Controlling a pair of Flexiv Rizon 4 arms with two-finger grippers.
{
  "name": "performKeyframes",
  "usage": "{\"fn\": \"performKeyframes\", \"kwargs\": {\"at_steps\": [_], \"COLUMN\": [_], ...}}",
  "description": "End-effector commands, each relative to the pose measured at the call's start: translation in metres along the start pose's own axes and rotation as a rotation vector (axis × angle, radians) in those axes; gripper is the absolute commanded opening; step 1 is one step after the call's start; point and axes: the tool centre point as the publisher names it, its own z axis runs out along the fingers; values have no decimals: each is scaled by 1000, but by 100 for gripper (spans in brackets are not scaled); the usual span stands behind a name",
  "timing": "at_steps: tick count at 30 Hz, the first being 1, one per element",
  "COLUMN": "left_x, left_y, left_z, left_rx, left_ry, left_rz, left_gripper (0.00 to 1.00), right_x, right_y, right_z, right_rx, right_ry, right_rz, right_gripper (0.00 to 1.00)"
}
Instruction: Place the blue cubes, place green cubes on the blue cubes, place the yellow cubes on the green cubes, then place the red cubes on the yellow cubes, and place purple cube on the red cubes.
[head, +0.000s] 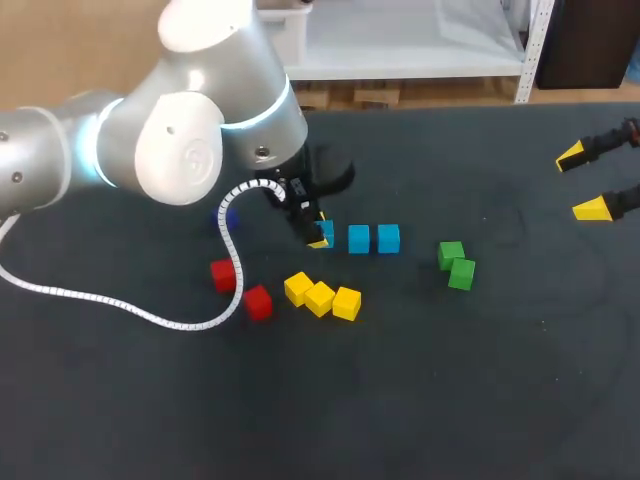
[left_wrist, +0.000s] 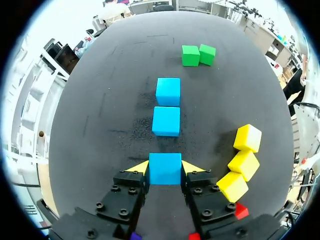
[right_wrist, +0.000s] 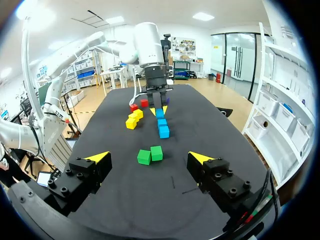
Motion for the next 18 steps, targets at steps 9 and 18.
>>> {"fn": "performKeyframes", "kwargs": {"at_steps": [9,18], "left_x": [-3,-5], "left_y": [4,6], "left_z": [9,11], "left_rx": [18,26], "left_ry": [-14,-15], "left_rz": [30,51], "left_gripper": [0,0], "right_x": [0,0], "right_y": [-1,-1], "right_z": [1,1], "right_rx": [0,0], "right_ry": [-1,-1], "right_rz": [-1,-1], "right_gripper": [100,100]}}
